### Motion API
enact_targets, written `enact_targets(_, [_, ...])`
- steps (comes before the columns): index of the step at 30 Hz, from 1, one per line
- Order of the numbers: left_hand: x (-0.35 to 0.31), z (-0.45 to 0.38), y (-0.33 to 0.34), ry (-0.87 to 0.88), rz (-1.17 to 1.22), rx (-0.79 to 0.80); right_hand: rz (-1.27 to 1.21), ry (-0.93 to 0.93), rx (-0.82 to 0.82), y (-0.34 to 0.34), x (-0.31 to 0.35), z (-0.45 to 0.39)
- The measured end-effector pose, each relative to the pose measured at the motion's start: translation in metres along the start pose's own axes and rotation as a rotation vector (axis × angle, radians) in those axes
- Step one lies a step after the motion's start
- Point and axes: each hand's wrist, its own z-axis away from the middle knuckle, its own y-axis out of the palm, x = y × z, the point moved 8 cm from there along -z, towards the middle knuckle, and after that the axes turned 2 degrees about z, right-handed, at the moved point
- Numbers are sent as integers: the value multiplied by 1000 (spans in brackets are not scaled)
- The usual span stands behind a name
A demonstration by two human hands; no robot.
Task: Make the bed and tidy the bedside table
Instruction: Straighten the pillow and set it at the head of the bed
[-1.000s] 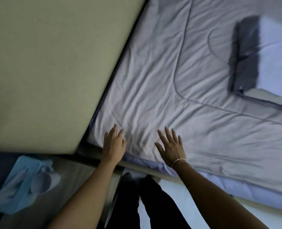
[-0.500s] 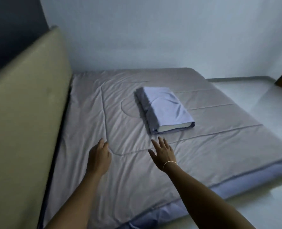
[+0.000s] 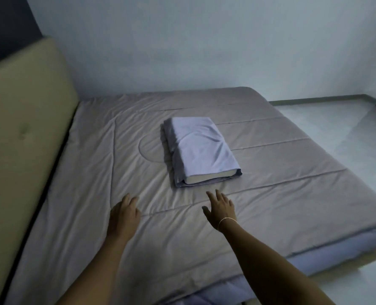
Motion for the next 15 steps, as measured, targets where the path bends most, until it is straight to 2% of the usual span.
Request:
enact_targets(8, [-77,-18,54,-100,5,86,26,-62,97,-4,-72,-44])
enact_targets(15, [-83,-57,65,-65,-43,86,-19,-8,63,-18,-99,-61])
